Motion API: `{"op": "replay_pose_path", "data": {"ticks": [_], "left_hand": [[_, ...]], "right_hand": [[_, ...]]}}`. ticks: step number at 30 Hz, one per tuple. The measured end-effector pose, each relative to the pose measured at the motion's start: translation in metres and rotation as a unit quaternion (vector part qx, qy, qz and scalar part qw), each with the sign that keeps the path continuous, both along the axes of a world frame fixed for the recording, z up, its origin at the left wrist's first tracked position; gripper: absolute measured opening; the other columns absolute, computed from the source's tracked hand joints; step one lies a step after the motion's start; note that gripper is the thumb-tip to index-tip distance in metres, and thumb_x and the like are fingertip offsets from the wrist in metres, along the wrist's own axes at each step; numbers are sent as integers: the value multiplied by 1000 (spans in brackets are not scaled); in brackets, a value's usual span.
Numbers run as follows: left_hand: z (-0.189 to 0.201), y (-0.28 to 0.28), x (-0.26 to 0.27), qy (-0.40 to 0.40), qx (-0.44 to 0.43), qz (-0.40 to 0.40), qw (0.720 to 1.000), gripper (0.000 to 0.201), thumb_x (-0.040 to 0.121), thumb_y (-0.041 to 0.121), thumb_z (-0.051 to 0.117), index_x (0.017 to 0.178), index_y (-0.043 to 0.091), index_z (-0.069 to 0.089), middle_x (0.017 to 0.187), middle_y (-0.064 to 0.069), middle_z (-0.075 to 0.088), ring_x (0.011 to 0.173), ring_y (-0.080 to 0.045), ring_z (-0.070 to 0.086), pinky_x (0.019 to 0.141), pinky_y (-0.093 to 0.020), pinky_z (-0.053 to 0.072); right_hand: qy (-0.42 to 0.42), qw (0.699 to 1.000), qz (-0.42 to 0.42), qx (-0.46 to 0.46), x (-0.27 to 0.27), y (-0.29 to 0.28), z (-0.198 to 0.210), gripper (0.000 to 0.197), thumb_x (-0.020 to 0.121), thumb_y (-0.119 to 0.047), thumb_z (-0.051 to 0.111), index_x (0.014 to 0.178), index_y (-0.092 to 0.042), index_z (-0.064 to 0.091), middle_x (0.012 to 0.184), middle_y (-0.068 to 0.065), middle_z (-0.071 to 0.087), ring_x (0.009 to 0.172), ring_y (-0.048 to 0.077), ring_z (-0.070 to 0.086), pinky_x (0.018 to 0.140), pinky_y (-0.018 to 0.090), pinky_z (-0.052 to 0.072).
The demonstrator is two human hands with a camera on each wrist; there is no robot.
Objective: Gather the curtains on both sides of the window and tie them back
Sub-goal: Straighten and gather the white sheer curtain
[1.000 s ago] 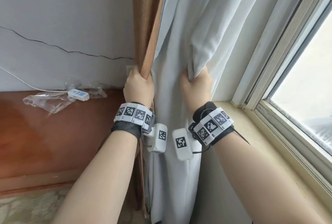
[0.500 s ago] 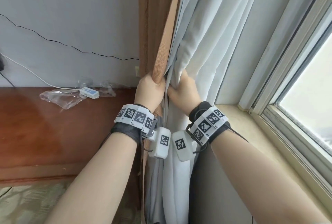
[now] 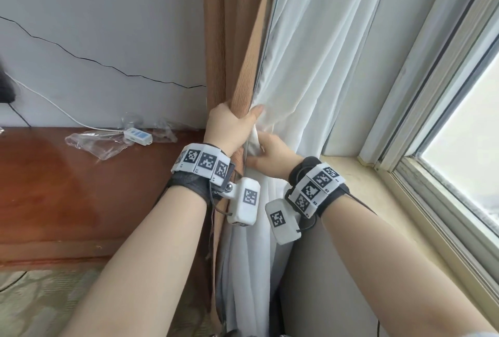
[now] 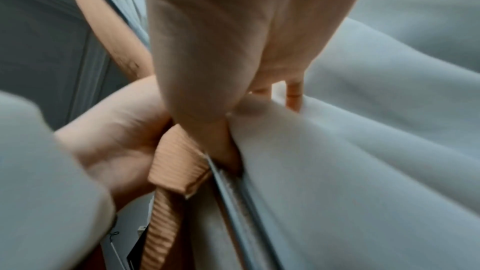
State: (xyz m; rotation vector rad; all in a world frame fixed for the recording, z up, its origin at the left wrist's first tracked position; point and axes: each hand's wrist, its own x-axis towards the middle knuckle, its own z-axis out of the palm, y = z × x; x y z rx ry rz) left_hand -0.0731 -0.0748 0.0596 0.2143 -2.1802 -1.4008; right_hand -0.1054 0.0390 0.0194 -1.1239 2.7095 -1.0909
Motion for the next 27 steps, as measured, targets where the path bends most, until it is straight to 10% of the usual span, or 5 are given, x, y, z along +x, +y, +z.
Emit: {"op": "replay_pose_path", "data": {"ticks": [5,9,13,20,27], "left_hand": [[-2,-11,-1,25,8,43,999,37,81,36,69,60,16,48,62,2,57,75,-27,62,64,-24,41],[-5,-30,5,52,-10,89,995,40,80,40,70,60,14,47,67,-9,62,67,-27,57,61,-25,40],[-4,-48,13,55,9,117,991,50,77,41,73,52,13,40,51,-6,43,54,-17,43,56,-24,33],[-4,-64,12,59,20,145,987,43,76,44,73,56,20,43,58,3,49,65,-22,51,64,-26,40],[-5,-60,7,63,28,147,987,39,76,44,73,60,18,49,61,1,55,66,-23,55,65,-29,44]], "right_hand": [[-152,980,19,-126,-9,21,-1,41,67,-11,61,107,-16,63,102,-1,63,99,15,56,91,25,44],[-96,935,-184,-287,-28,36,-10,24,78,-12,55,100,-14,61,99,-5,63,98,15,58,81,20,45],[-50,906,-315,-280,-55,43,-11,49,82,-25,60,129,-21,46,124,-8,49,110,9,48,98,27,36],[-152,892,-212,-368,-79,16,8,90,77,-42,69,148,-28,15,154,-2,23,140,8,24,115,32,27],[-176,885,-174,-395,-86,-4,16,55,75,-23,63,125,-14,41,107,-1,54,98,13,56,80,24,51]]}}
